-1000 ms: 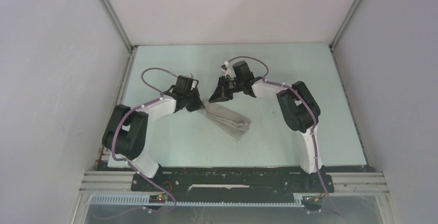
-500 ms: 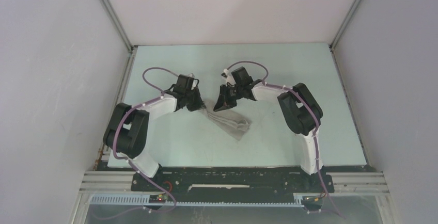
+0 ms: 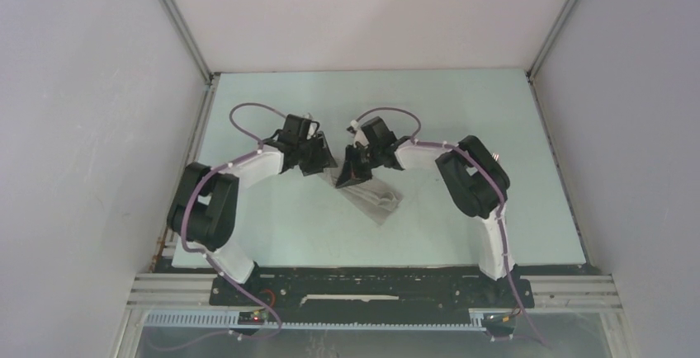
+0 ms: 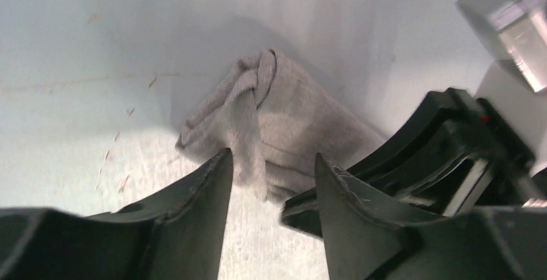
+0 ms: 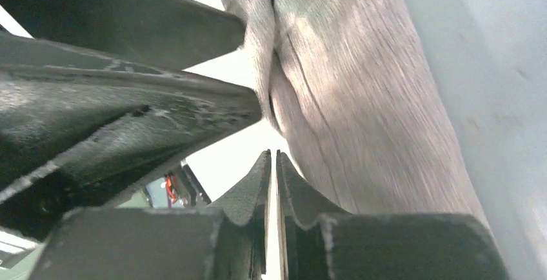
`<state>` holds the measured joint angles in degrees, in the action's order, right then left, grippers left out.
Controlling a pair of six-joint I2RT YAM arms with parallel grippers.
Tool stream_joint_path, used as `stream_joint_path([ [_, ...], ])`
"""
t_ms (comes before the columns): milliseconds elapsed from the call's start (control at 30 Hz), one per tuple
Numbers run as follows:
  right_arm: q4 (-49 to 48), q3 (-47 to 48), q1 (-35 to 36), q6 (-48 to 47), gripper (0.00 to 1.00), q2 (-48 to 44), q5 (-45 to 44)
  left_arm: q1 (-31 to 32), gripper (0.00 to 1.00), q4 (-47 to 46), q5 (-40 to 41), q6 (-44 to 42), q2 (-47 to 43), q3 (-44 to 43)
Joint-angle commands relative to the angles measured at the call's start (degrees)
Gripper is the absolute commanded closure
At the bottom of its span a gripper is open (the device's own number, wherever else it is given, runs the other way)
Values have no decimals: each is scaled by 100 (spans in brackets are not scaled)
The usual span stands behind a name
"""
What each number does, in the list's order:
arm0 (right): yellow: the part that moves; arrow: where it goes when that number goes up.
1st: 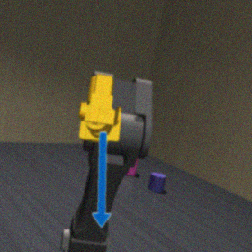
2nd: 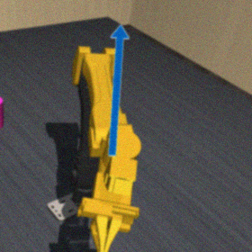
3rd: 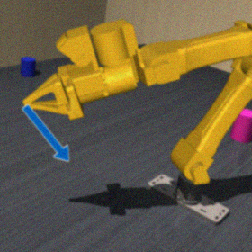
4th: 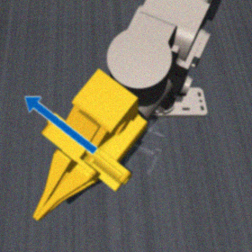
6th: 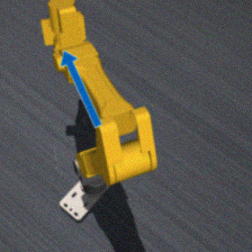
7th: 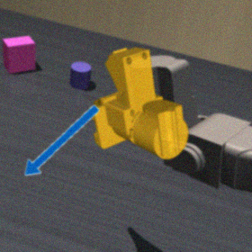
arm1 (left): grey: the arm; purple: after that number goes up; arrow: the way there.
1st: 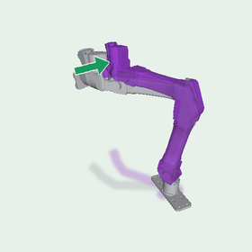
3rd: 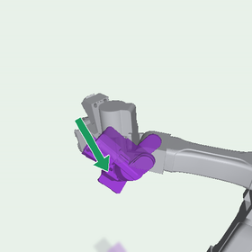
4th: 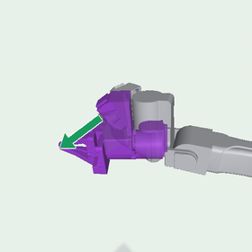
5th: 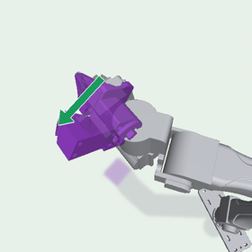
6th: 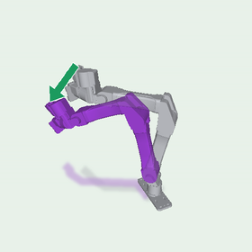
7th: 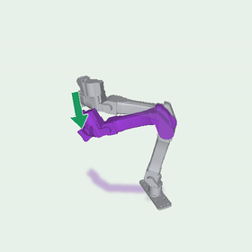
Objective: Fold the napkin into a case and place the utensils inside
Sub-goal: Smooth out the smaller rectangle-folded napkin at the center of the board.
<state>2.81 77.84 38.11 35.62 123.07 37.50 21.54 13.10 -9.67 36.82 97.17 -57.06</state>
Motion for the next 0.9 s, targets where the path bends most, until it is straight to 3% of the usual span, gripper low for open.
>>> stream_joint_path([
  [0, 649, -134, -239, -360, 86, -1018, -21, 18, 40, 40, -3, -107, -949, 222],
  [167, 1310, -412, -441, -878, 85, -1695, -290, 17, 35, 15, 29, -35, -1443, 494],
  [233, 1579, -480, -541, -1109, 85, -1856, -459, 17, 49, -9, 29, -20, -1449, 564],
  [333, 1958, -533, -675, -1547, 76, -2035, -784, 4, 83, -36, -57, 38, -1121, 507],
  [433, 2257, -563, -672, -1959, 65, -2216, -1173, -25, 98, -191, -77, 89, -799, 438],
  [600, 2694, -573, -244, -2698, 45, -2362, -2313, -69, 100, -344, -71, 63, -170, 193],
  [733, 2875, -569, 307, -3057, 42, -2311, -3682, -71, 100, -502, -81, 71, 39, 122],
  [867, 2881, -569, 594, -3231, 46, -2261, -4405, -69, 100, -540, -98, 71, 130, 129],
])
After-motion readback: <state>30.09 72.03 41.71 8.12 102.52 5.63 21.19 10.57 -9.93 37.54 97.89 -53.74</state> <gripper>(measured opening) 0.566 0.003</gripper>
